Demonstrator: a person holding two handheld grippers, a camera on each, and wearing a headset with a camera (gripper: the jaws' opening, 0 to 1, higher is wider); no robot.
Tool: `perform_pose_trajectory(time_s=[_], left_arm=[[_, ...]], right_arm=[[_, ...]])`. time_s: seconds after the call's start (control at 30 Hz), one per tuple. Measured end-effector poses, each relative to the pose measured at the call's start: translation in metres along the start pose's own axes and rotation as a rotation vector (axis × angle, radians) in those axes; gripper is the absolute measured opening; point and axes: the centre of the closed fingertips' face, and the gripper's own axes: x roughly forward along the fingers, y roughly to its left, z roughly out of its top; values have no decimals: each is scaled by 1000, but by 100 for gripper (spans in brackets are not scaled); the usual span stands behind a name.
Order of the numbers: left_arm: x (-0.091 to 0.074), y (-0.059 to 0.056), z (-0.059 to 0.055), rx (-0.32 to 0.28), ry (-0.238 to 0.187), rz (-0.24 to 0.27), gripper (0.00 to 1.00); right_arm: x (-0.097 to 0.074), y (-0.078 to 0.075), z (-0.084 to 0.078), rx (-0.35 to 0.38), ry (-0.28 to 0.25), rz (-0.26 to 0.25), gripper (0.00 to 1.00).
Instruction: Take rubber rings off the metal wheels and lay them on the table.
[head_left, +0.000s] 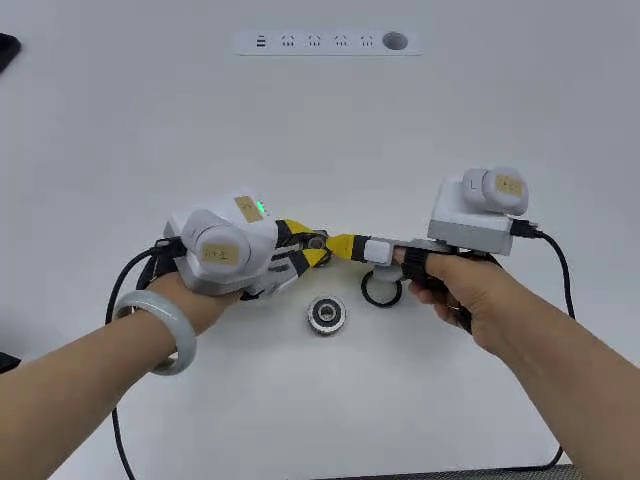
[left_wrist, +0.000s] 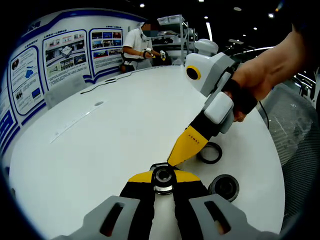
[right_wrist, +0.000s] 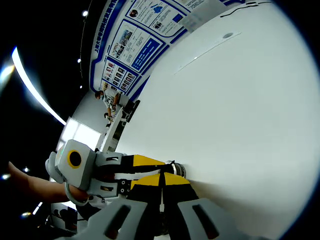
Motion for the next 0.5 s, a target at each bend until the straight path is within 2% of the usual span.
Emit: perform_pose_trajectory(time_s=[0.5], left_arm=[[1, 0, 0, 4, -1, -1, 14]], right_arm=[[-2, 4, -1, 18, 1, 27, 1]])
